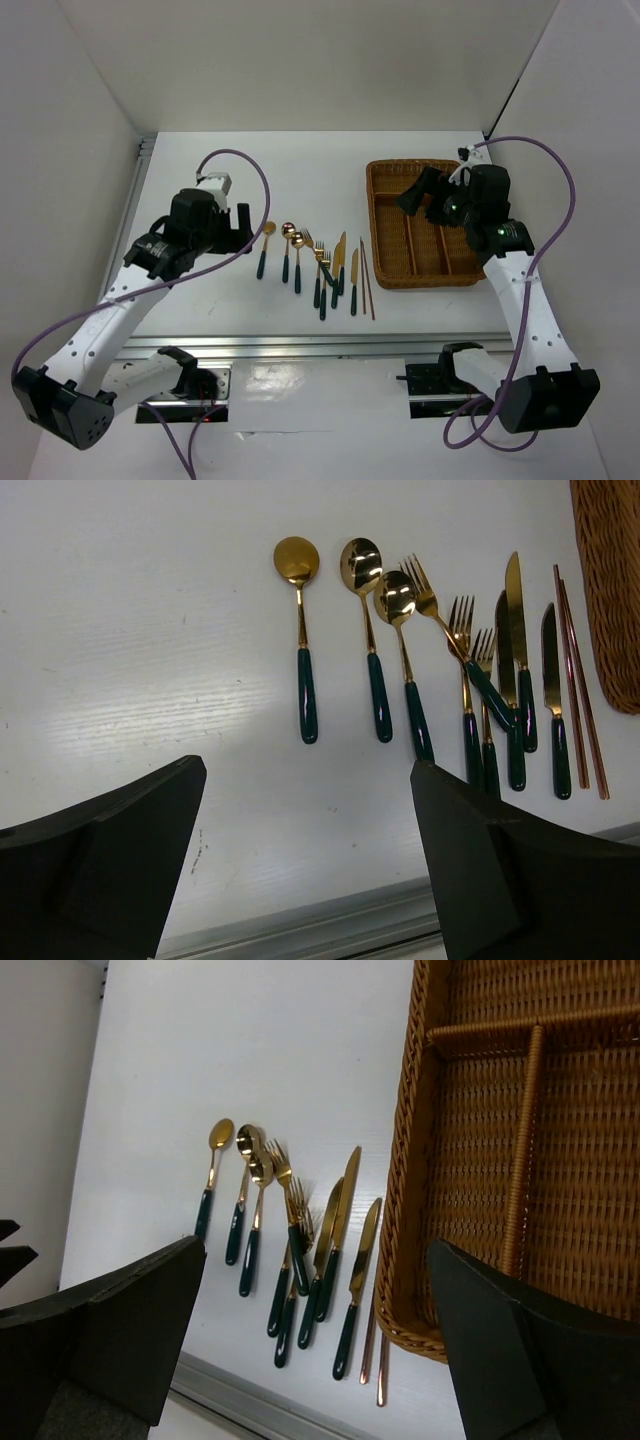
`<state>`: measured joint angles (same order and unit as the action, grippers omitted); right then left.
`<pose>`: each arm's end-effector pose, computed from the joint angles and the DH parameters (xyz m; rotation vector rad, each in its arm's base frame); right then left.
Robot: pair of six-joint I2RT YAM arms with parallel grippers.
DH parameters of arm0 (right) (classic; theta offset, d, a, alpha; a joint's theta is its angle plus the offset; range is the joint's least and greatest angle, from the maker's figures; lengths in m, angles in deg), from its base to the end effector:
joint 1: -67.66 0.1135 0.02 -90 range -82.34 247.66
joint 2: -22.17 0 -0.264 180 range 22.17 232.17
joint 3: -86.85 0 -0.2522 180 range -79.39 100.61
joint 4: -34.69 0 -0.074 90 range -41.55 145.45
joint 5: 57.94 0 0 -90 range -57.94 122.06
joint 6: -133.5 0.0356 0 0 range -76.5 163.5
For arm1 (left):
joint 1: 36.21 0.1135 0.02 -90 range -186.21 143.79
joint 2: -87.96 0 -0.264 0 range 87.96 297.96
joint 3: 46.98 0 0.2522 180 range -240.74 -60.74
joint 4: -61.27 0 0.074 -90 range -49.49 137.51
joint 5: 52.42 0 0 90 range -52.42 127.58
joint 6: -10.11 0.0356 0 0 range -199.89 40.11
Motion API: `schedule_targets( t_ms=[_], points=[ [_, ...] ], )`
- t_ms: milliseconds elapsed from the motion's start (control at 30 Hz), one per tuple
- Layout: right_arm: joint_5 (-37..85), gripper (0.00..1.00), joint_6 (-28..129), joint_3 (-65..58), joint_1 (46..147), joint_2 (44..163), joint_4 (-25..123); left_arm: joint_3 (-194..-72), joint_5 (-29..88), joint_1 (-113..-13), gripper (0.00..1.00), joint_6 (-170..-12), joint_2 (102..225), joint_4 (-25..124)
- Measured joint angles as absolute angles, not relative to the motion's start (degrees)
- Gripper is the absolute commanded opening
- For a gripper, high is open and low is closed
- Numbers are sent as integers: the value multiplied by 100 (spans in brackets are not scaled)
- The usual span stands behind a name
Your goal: Sort the eating utensils into containers
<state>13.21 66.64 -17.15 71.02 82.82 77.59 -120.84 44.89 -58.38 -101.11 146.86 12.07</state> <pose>0.2282 0.0249 0.3606 0.1504 2.0762 0.6225 0.2033 -0.0779 0.3432 -0.0555 2.1773 -0.2965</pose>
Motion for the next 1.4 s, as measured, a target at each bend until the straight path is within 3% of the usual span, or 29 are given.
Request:
schedule_targets(
  t_ms=[333,700,1167,1400],
  points=[
    [1100,100,6640,-1741,7102,8599,7442,-11646,4351,-5899,100,-10723,15033,1545],
    [1076,100,6659,-1995,7102,9031,7239,-11476,5232,-6721,100,-11343,16119,1318],
    [1032,100,6657,-1995,7102,9149,7112,-11539,5545,-6721,86,-11326,17835,2002],
    [1017,100,6657,-1995,7102,9149,7112,-11614,5532,-6686,78,-11269,18135,2315]
  ],
)
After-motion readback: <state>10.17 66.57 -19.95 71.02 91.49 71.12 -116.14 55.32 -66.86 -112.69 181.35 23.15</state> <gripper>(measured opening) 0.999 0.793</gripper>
